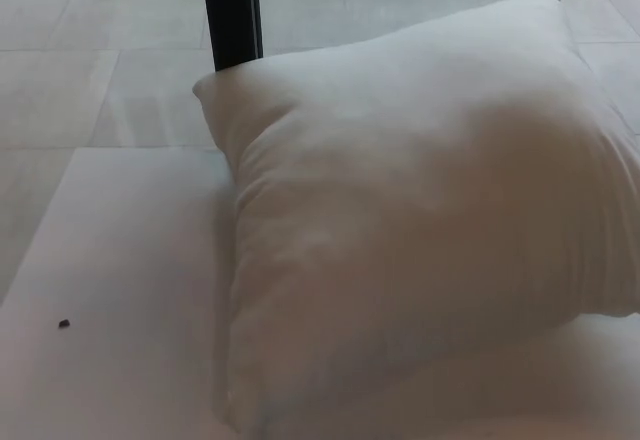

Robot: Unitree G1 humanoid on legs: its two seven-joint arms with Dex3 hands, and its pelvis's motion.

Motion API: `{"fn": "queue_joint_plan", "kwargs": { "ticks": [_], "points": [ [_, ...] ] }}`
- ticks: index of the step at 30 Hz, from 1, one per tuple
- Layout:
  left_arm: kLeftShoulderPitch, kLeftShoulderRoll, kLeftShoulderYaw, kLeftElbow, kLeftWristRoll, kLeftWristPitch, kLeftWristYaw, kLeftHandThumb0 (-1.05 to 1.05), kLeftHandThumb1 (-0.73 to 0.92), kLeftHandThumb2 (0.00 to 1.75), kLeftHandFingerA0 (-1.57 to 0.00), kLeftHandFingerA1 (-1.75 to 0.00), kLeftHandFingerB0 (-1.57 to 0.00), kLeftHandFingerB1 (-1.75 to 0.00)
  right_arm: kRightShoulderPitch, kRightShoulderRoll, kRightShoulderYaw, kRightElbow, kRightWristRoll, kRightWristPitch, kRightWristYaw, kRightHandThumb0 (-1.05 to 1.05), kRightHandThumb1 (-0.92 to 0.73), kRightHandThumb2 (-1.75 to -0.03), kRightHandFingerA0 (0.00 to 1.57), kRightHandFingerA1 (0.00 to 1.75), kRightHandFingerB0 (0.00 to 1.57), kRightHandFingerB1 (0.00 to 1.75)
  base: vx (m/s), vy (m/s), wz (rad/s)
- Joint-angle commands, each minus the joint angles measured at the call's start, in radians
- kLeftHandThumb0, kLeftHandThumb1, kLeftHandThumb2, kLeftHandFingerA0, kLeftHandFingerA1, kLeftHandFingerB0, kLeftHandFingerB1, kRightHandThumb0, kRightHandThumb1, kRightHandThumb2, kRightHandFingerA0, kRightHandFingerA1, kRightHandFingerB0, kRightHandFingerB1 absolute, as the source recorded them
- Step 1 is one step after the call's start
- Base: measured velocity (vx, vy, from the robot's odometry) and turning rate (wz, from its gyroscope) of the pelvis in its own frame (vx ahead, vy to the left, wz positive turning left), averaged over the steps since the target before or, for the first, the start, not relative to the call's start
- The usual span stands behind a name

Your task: The robot uses its left hand to press on the left side of the pillow kept in the middle of the desk and uses its right hand to lift up and the right side of the pillow and turn it over

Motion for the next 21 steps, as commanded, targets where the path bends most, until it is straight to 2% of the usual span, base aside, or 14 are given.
{"fn": "queue_joint_plan", "kwargs": {
  "ticks": [1, 3, 4, 5, 6, 7, 8, 10, 11, 12, 14, 15, 16, 21],
  "points": [
    [-0.148, 0.028, 0.282, -0.169, -0.315, 0.052, 0.028, -0.58, 0.5, 0.55, -0.59, -0.63, -0.36, -0.45, -0.134, -0.129, -0.349, -0.083, 0.382, 0.096, 0.015, -0.78, -0.51, -0.9, 0.59, 0.95, 0.13, 0.69, 0.0, 0.0, 0.0],
    [-0.181, 0.026, 0.303, -0.184, -0.336, 0.065, 0.017, -0.56, 0.49, 0.56, -0.54, -0.6, -0.35, -0.42, -0.164, -0.145, -0.346, -0.092, 0.369, 0.112, 0.018, -0.79, -0.51, -0.89, 0.39, 0.87, 0.14, 0.68, 0.0, 0.0, 0.0],
    [-0.222, 0.016, 0.299, -0.267, -0.34, 0.1, 0.041, -0.63, 0.48, 0.55, -0.59, -0.64, -0.38, -0.42, -0.214, -0.154, -0.343, -0.16, 0.374, 0.153, 0.008, -0.84, -0.68, -0.59, 0.25, 0.96, 0.08, 0.77, 0.0, 0.0, 0.0],
    [-0.249, 0.016, 0.298, -0.304, -0.34, 0.116, 0.053, -0.71, 0.4, 0.8, -0.57, -0.67, -0.33, -0.5, -0.249, -0.161, -0.344, -0.181, 0.38, 0.177, 0.003, -0.83, -0.68, -0.6, 0.22, 0.98, 0.1, 0.77, 0.0, 0.0, 0.0],
    [-0.293, 0.017, 0.291, -0.334, -0.335, 0.123, 0.062, -0.68, 0.48, 0.55, -0.58, -0.62, -0.35, -0.42, -0.294, -0.171, -0.332, -0.228, 0.374, 0.216, -0.014, -0.86, -0.52, -0.91, 0.29, 0.79, 0.14, 0.68, 0.0, 0.0, 0.0],
    [-0.311, 0.016, 0.291, -0.351, -0.343, 0.132, 0.06, -0.69, 0.48, 0.56, -0.52, -0.59, -0.31, -0.42, -0.314, -0.178, -0.329, -0.246, 0.373, 0.235, -0.023, -0.87, -0.51, -0.94, 0.3, 0.77, 0.12, 0.66, 0.0, 0.0, 0.0],
    [-0.4, 0.022, 0.292, -0.44, -0.426, 0.217, 0.02, -0.72, 0.45, 0.8, -0.32, -0.6, -0.14, -0.45, -0.412, -0.204, -0.311, -0.34, 0.401, 0.327, -0.041, -0.9, -0.66, -0.6, 0.39, 0.73, 0.03, 0.71, 0.0, 0.0, 0.0],
    [-0.444, 0.023, 0.282, -0.489, -0.437, 0.257, 0.015, -0.7, 0.45, 0.81, -0.24, -0.56, -0.11, -0.45, -0.462, -0.214, -0.296, -0.383, 0.401, 0.374, -0.043, -0.94, -0.65, -0.59, 0.4, 0.72, 0.0, 0.75, 0.0, 0.0, 0.0],
    [-0.492, 0.016, 0.26, -0.55, -0.45, 0.293, 0.034, -0.72, 0.48, 0.83, -0.21, -0.54, -0.06, -0.4, -0.513, -0.225, -0.268, -0.423, 0.41, 0.412, -0.029, -0.98, -0.62, -0.58, 0.56, 0.71, 0.07, 0.85, 0.0, 0.0, 0.0],
    [-0.531, 0.014, 0.225, -0.605, -0.438, 0.324, 0.051, -0.76, 0.49, 0.87, -0.26, -0.56, -0.03, -0.34, -0.562, -0.231, -0.238, -0.453, 0.414, 0.436, -0.016, -1.05, -0.39, -0.89, 0.6, 0.72, 0.36, 0.75, 0.0, 0.0, 0.0],
    [-0.568, 0.0, 0.168, -0.685, -0.409, 0.361, 0.067, -0.78, 0.54, 0.91, -0.19, -0.53, -0.05, -0.27, -0.593, -0.212, -0.186, -0.531, 0.409, 0.438, 0.016, -1.02, -0.39, -0.88, 0.62, 0.7, 0.56, 0.6, 0.0, 0.0, 0.0],
    [-0.593, -0.011, 0.115, -0.747, -0.393, 0.394, 0.065, -0.77, 0.56, 0.95, -0.13, -0.51, 0.0, -0.22, -0.623, -0.203, -0.134, -0.616, 0.405, 0.482, 0.014, -0.99, -0.45, -0.91, 0.51, 0.65, 0.51, 0.57, 0.0, 0.0, 0.0],
    [-0.619, -0.023, 0.08, -0.783, -0.379, 0.446, 0.088, -0.85, 0.6, 1.0, -0.09, -0.49, 0.0, -0.12, -0.632, -0.207, -0.076, -0.669, 0.371, 0.491, 0.033, -0.95, -0.69, -0.61, 0.43, 0.56, 0.39, 0.45, 0.0, 0.0, 0.0],
    [-0.656, -0.082, -0.036, -0.873, -0.318, 0.513, 0.107, -0.89, 0.66, 0.88, -0.1, -0.51, -0.02, -0.09, -0.737, -0.163, 0.009, -0.746, 0.388, 0.618, 0.014, -0.83, -0.77, -0.64, 0.22, 0.4, 0.18, 0.27, 0.0, 0.0, 0.0]
  ]
}}
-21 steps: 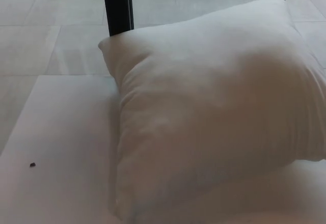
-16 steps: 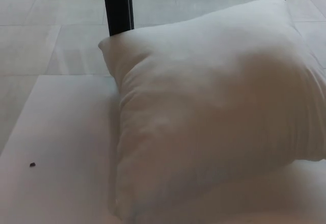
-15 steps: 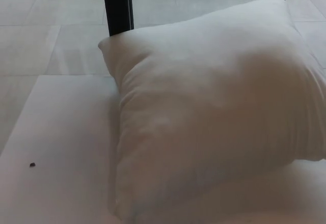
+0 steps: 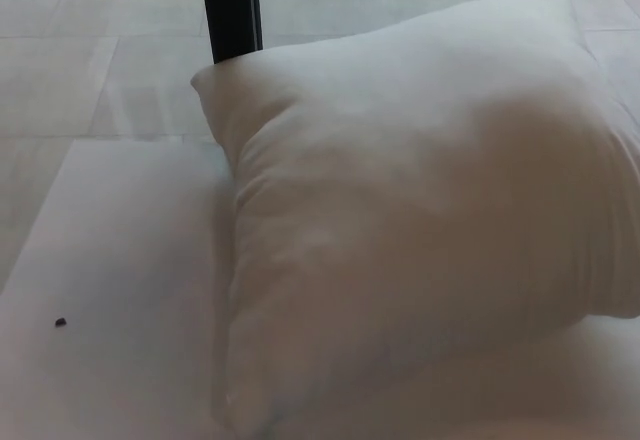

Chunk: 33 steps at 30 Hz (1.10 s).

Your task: The robot uses its left hand to press on the left side of the pillow kept in the middle of the desk and uses its right hand to lift up and the right side of the pillow and turn it over

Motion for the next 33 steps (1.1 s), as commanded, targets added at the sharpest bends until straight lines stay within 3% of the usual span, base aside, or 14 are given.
{"fn": "queue_joint_plan", "kwargs": {
  "ticks": [1, 2, 4, 5, 6, 7, 8, 15, 16, 17, 27, 28, 29, 33],
  "points": [
    [-0.148, -0.058, -0.17, -0.316, -0.093, 0.377, 0.097, -0.89, 0.66, 0.88, -0.1, -0.51, -0.02, -0.09, -0.216, -0.046, 0.162, -0.305, 0.168, 0.418, 0.004, -0.83, -0.77, -0.64, 0.22, 0.4, 0.18, 0.27, 0.0, 0.0, 0.0],
    [-0.158, -0.087, -0.222, -0.323, -0.086, 0.39, 0.083, -0.87, 0.6, 1.05, -0.03, -0.42, -0.03, -0.13, -0.23, -0.03, 0.217, -0.281, 0.15, 0.392, 0.065, -0.88, -0.76, -0.64, 0.2, 0.4, 0.17, 0.27, 0.0, 0.0, 0.0],
    [-0.167, -0.123, -0.253, -0.332, -0.091, 0.425, 0.091, -0.84, 0.57, 1.0, -0.08, -0.45, -0.02, -0.16, -0.245, -0.011, 0.267, -0.27, 0.121, 0.386, 0.078, -0.9, -0.75, -0.63, 0.25, 0.4, 0.21, 0.29, 0.0, 0.0, 0.0],
    [-0.153, -0.125, -0.296, -0.332, -0.064, 0.408, 0.06, -0.82, 0.8, 0.65, -0.15, -0.57, 0.0, -0.16, -0.256, 0.0, 0.287, -0.266, 0.114, 0.406, 0.07, -0.89, -0.75, -0.63, 0.26, 0.39, 0.22, 0.29, 0.0, 0.0, 0.0],
    [-0.154, -0.137, -0.305, -0.332, -0.057, 0.41, 0.067, -0.85, 0.6, 1.02, -0.21, -0.61, 0.0, -0.19, -0.258, 0.003, 0.3, -0.269, 0.112, 0.418, 0.07, -0.86, -0.78, -0.64, 0.26, 0.36, 0.2, 0.29, 0.0, 0.0, 0.0],
    [-0.14, -0.149, -0.367, -0.321, -0.022, 0.391, 0.033, -0.8, 0.64, 1.07, 0.0, -0.43, 0.0, -0.21, -0.257, 0.035, 0.337, -0.274, 0.1, 0.421, 0.071, -0.86, -0.79, -0.64, 0.27, 0.38, 0.21, 0.29, 0.0, 0.0, 0.0],
    [-0.132, -0.158, -0.401, -0.318, -0.004, 0.39, 0.022, -0.91, 0.66, 1.06, -0.01, -0.29, -0.08, -0.15, -0.254, 0.053, 0.349, -0.273, 0.1, 0.419, 0.072, -0.87, -0.78, -0.64, 0.27, 0.39, 0.19, 0.28, 0.0, 0.0, 0.0],
    [-0.091, -0.262, -0.55, -0.331, 0.039, 0.414, 0.055, -0.91, 0.64, 1.05, -0.02, -0.38, -0.02, -0.12, -0.229, 0.133, 0.422, -0.25, 0.079, 0.424, 0.059, -0.84, -0.78, -0.64, 0.23, 0.43, 0.23, 0.29, 0.0, 0.0, 0.0],
    [-0.09, -0.269, -0.569, -0.341, 0.049, 0.433, 0.071, -0.87, 0.79, 0.64, -0.07, -0.47, 0.0, -0.24, -0.229, 0.138, 0.441, -0.244, 0.065, 0.43, 0.051, -0.84, -0.79, -0.65, 0.25, 0.43, 0.25, 0.29, 0.0, 0.0, 0.0],
    [-0.09, -0.271, -0.593, -0.326, 0.063, 0.422, 0.065, -0.93, 0.65, 1.07, 0.0, -0.51, -0.09, -0.08, -0.228, 0.145, 0.455, -0.23, 0.064, 0.427, 0.062, -0.86, -0.76, -0.64, 0.24, 0.45, 0.24, 0.28, 0.0, 0.0, 0.0],
    [-0.084, -0.27, -0.717, -0.318, 0.067, 0.454, 0.019, -0.98, 0.78, 1.13, -0.01, -0.31, 0.0, -0.03, -0.23, 0.14, 0.551, -0.183, 0.008, 0.442, 0.04, -0.83, -0.79, -0.65, 0.28, 0.44, 0.26, 0.29, 0.0, 0.0, 0.0],
    [-0.088, -0.272, -0.722, -0.319, 0.065, 0.476, 0.024, -0.86, 0.88, 0.67, 0.0, -0.36, 0.0, -0.03, -0.227, 0.132, 0.564, -0.176, -0.001, 0.435, 0.051, -0.82, -0.81, -0.65, 0.27, 0.44, 0.25, 0.28, 0.0, 0.0, 0.0],
    [-0.102, -0.281, -0.733, -0.315, 0.052, 0.541, 0.029, -1.05, 0.78, 1.13, 0.0, -0.26, 0.0, 0.0, -0.216, 0.127, 0.599, -0.157, -0.028, 0.428, 0.059, -0.82, -0.83, -0.65, 0.24, 0.43, 0.23, 0.29, 0.0, 0.0, 0.0],
    [-0.102, -0.291, -0.742, -0.315, 0.041, 0.576, 0.026, -1.05, 0.76, 1.13, 0.0, -0.28, 0.0, 0.0, -0.205, 0.132, 0.641, -0.144, -0.054, 0.418, 0.057, -0.83, -0.84, -0.66, 0.21, 0.42, 0.24, 0.28, 0.0, 0.0, 0.0]
  ]
}}
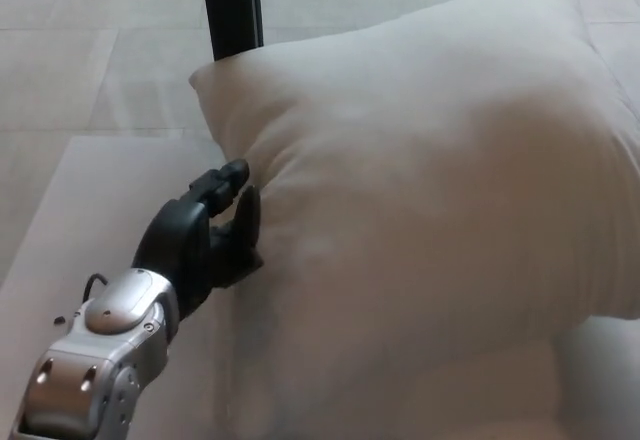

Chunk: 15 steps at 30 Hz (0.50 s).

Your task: The robot uses its left hand to press on the left side of the pillow kept in the middle of the desk and uses its right hand to lift up and the right side of the pillow and turn it over

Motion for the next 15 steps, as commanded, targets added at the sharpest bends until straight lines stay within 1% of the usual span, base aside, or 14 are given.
{"fn": "queue_joint_plan", "kwargs": {
  "ticks": [1, 2, 5, 6, 7, 8, 9, 10, 11, 12, 13, 14, 15],
  "points": [
    [0.001, -0.014, -0.038, 0.007, 0.009, 0.19, 0.004, -1.05, 0.76, 1.13, 0.0, -0.25, 0.0, 0.0, 0.019, 0.01, 0.071, 0.025, -0.074, 0.035, 0.0, -0.85, -0.86, -0.66, 0.23, 0.44, 0.23, 0.28, 0.0, 0.0, 0.0],
    [-0.001, -0.025, -0.034, 0.014, 0.01, 0.199, 0.017, -1.03, 0.73, 1.1, 0.0, -0.24, 0.0, 0.0, 0.021, 0.017, 0.079, 0.018, -0.077, 0.031, -0.003, -0.86, -0.87, -0.67, 0.23, 0.44, 0.23, 0.28, 0.0, 0.0, 0.0],
    [0.002, -0.047, -0.042, 0.017, 0.024, 0.207, 0.037, -1.05, 0.73, 1.13, 0.0, -0.25, 0.0, 0.0, 0.012, 0.034, 0.098, 0.007, -0.082, 0.023, -0.006, -0.87, -0.88, -0.67, 0.25, 0.43, 0.23, 0.28, 0.0, 0.0, 0.0],
    [0.004, -0.04, -0.063, 0.017, 0.029, 0.201, 0.017, -1.05, 0.76, 1.16, 0.0, -0.26, 0.0, -0.04, 0.006, 0.044, 0.106, -0.001, -0.084, 0.016, -0.005, -0.86, -0.89, -0.67, 0.25, 0.42, 0.23, 0.28, 0.0, 0.0, 0.0],
    [0.003, -0.039, -0.069, 0.019, 0.03, 0.203, 0.012, -1.05, 0.76, 1.16, 0.0, -0.26, 0.0, -0.04, 0.0, 0.05, 0.107, -0.008, -0.081, 0.026, -0.009, -0.86, -0.89, -0.67, 0.25, 0.42, 0.23, 0.28, 0.0, 0.0, 0.0],
    [0.006, -0.049, -0.072, 0.025, 0.032, 0.198, 0.017, -1.05, 0.75, 1.15, 0.0, -0.27, 0.0, -0.05, -0.014, 0.06, 0.103, -0.001, -0.066, 0.027, 0.006, -0.86, -0.89, -0.67, 0.22, 0.44, 0.22, 0.28, 0.0, 0.0, 0.0],
    [0.015, -0.058, -0.082, 0.051, 0.036, 0.169, 0.007, -1.05, 0.72, 1.14, 0.0, -0.29, 0.0, -0.09, -0.027, 0.075, 0.111, -0.021, -0.066, 0.029, 0.0, -0.89, -0.88, -0.67, 0.24, 0.45, 0.24, 0.3, 0.0, 0.0, 0.0],
    [0.02, -0.071, -0.082, 0.073, 0.036, 0.147, 0.005, -1.03, 0.67, 1.09, -0.18, -0.6, 0.0, -0.09, -0.038, 0.088, 0.109, -0.035, -0.056, 0.036, 0.003, -0.89, -0.88, -0.67, 0.24, 0.45, 0.23, 0.29, 0.0, 0.0, 0.0],
    [0.02, -0.073, -0.082, 0.077, 0.037, 0.144, 0.004, -1.03, 0.67, 1.09, -0.18, -0.6, 0.0, -0.09, -0.039, 0.091, 0.107, -0.038, -0.058, 0.038, 0.004, -0.89, -0.88, -0.67, 0.24, 0.45, 0.23, 0.29, 0.0, 0.0, 0.0],
    [0.022, -0.078, -0.088, 0.081, 0.042, 0.144, 0.008, -0.95, 0.78, 0.63, -0.07, -0.73, 0.0, 0.0, -0.042, 0.1, 0.107, -0.053, -0.055, 0.045, 0.004, -0.91, -0.88, -0.67, 0.26, 0.45, 0.22, 0.29, 0.0, 0.0, 0.0],
    [0.024, -0.084, -0.096, 0.086, 0.051, 0.14, 0.013, -0.97, 0.6, 0.94, -0.12, -0.59, 0.0, 0.0, -0.046, 0.11, 0.108, -0.065, -0.053, 0.048, 0.004, -0.95, -0.84, -0.71, 0.44, 0.53, 0.21, 0.3, 0.0, 0.0, 0.0],
    [0.026, -0.095, -0.115, 0.097, 0.077, 0.12, 0.029, -0.91, 0.52, 0.87, -0.12, -0.58, 0.0, 0.0, -0.065, 0.128, 0.118, -0.085, -0.049, 0.061, 0.007, -0.93, -0.88, -0.67, 0.39, 0.47, 0.22, 0.3, 0.0, 0.0, 0.0],
    [0.027, -0.104, -0.141, 0.115, 0.109, 0.088, 0.045, -1.0, 0.55, 0.9, -0.21, -0.65, 0.0, 0.0, -0.089, 0.146, 0.134, -0.105, -0.042, 0.085, 0.014, -0.97, -0.71, -1.1, 0.29, 0.53, 0.13, 0.42, 0.0, 0.0, 0.0]
  ]
}}
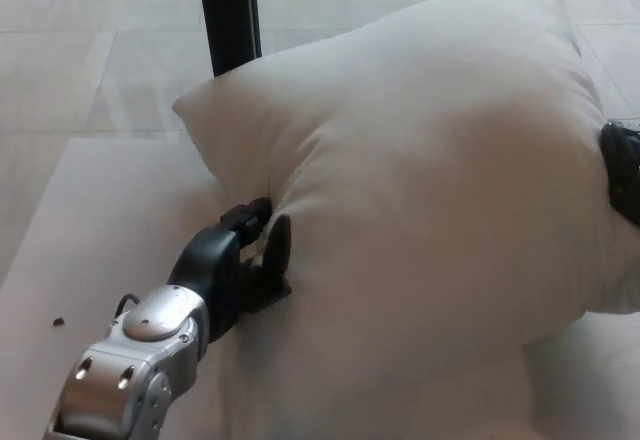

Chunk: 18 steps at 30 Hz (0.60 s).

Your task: The robot uses its left hand to press on the left side of the pillow kept in the middle of the desk and uses its right hand to lift up and the right side of the pillow and turn it over

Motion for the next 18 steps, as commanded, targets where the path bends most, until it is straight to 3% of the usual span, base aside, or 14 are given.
{"fn": "queue_joint_plan", "kwargs": {
  "ticks": [1, 2, 3, 4, 5, 6, 8, 9, 12, 14, 15, 16, 17, 18],
  "points": [
    [0.031, -0.042, -0.088, 0.072, 0.083, -0.01, 0.018, -1.0, 0.55, 0.9, -0.21, -0.65, 0.0, 0.0, -0.062, 0.065, 0.039, -0.069, 0.016, 0.076, 0.025, -0.97, -0.71, -1.1, 0.29, 0.53, 0.13, 0.42, 0.0, 0.0, 0.0],
    [0.031, -0.043, -0.089, 0.074, 0.084, -0.012, 0.018, -1.0, 0.55, 0.9, -0.21, -0.65, 0.0, 0.0, -0.062, 0.067, 0.038, -0.072, 0.013, 0.079, 0.025, -0.97, -0.71, -1.1, 0.29, 0.53, 0.13, 0.42, 0.0, 0.0, 0.0],
    [0.033, -0.053, -0.096, 0.076, 0.091, -0.019, 0.023, -0.81, 0.55, 0.57, -0.22, -0.67, 0.0, 0.0, -0.065, 0.08, 0.044, -0.089, 0.013, 0.08, 0.023, -0.91, -0.87, -0.67, 0.36, 0.45, 0.22, 0.3, 0.0, 0.0, 0.0],
    [0.034, -0.058, -0.099, 0.077, 0.095, -0.023, 0.026, -0.81, 0.55, 0.57, -0.22, -0.67, 0.0, 0.0, -0.067, 0.086, 0.045, -0.097, 0.012, 0.082, 0.022, -0.91, -0.87, -0.67, 0.36, 0.45, 0.22, 0.3, 0.0, 0.0, 0.0],
    [0.035, -0.07, -0.128, 0.083, 0.111, -0.028, 0.028, -0.77, 0.5, 0.56, -0.28, -0.97, 0.0, 0.0, -0.079, 0.127, 0.051, -0.128, 0.026, 0.099, 0.007, -0.91, -0.86, -0.66, 0.36, 0.45, 0.25, 0.31, 0.0, 0.0, 0.0],
    [0.032, -0.093, -0.166, 0.107, 0.143, -0.045, 0.05, -0.84, 0.44, 0.81, -0.65, -1.23, 0.0, -0.12, -0.094, 0.189, 0.052, -0.165, 0.062, 0.148, -0.008, -0.92, -0.86, -0.66, 0.32, 0.44, 0.23, 0.32, 0.0, 0.0, 0.0],
    [0.015, -0.126, -0.206, 0.147, 0.194, -0.055, 0.101, -0.86, 0.48, 0.83, -0.6, -1.19, 0.0, 0.0, -0.096, 0.244, 0.076, -0.203, 0.063, 0.164, -0.013, -0.92, -0.85, -0.67, 0.34, 0.44, 0.24, 0.32, 0.0, 0.0, 0.0],
    [0.024, -0.175, -0.152, 0.163, 0.138, -0.073, 0.092, -0.61, 0.43, 0.55, -0.59, -1.47, 0.0, 0.0, -0.098, 0.264, 0.084, -0.213, 0.063, 0.17, -0.006, -0.92, -0.85, -0.66, 0.35, 0.45, 0.23, 0.32, 0.0, 0.0, 0.0],
    [0.02, -0.211, -0.165, 0.195, 0.16, -0.108, 0.1, -0.64, 0.42, 0.55, -0.61, -1.4, 0.0, 0.0, -0.09, 0.301, 0.106, -0.235, 0.056, 0.172, 0.005, -0.92, -0.85, -0.66, 0.38, 0.48, 0.23, 0.32, 0.0, 0.0, 0.0],
    [0.009, -0.244, -0.185, 0.229, 0.187, -0.136, 0.113, -0.81, 0.33, 0.73, -0.38, -0.85, 0.0, 0.0, -0.085, 0.327, 0.136, -0.255, 0.053, 0.193, 0.011, -0.94, -0.83, -0.65, 0.38, 0.5, 0.24, 0.35, 0.0, 0.0, 0.0],
    [0.009, -0.246, -0.183, 0.232, 0.191, -0.139, 0.112, -0.81, 0.33, 0.73, -0.38, -0.85, 0.0, 0.0, -0.084, 0.328, 0.136, -0.256, 0.051, 0.195, 0.011, -0.94, -0.83, -0.65, 0.38, 0.5, 0.24, 0.35, 0.0, 0.0, 0.0],
    [0.001, -0.254, -0.195, 0.246, 0.205, -0.138, 0.115, -0.74, 0.43, 0.54, -0.22, -0.82, 0.0, 0.0, -0.08, 0.33, 0.159, -0.265, 0.04, 0.196, 0.015, -1.02, -0.7, -1.08, 0.31, 0.58, 0.18, 0.45, 0.0, 0.0, 0.0],
    [-0.015, -0.263, -0.243, 0.27, 0.254, -0.15, 0.129, -0.62, 0.48, 0.75, -0.38, -0.87, 0.0, 0.0, -0.068, 0.315, 0.226, -0.28, 0.008, 0.186, 0.042, -0.92, -0.85, -0.66, 0.35, 0.5, 0.18, 0.32, 0.0, 0.0, 0.0],
    [-0.03, -0.292, -0.269, 0.271, 0.276, -0.096, 0.161, -0.46, 0.48, 0.79, -0.54, -1.06, 0.0, -0.2, -0.047, 0.294, 0.286, -0.284, -0.015, 0.153, 0.085, -0.86, -0.66, -1.05, 0.31, 0.6, 0.08, 0.41, 0.0, 0.0, 0.0]
  ]
}}
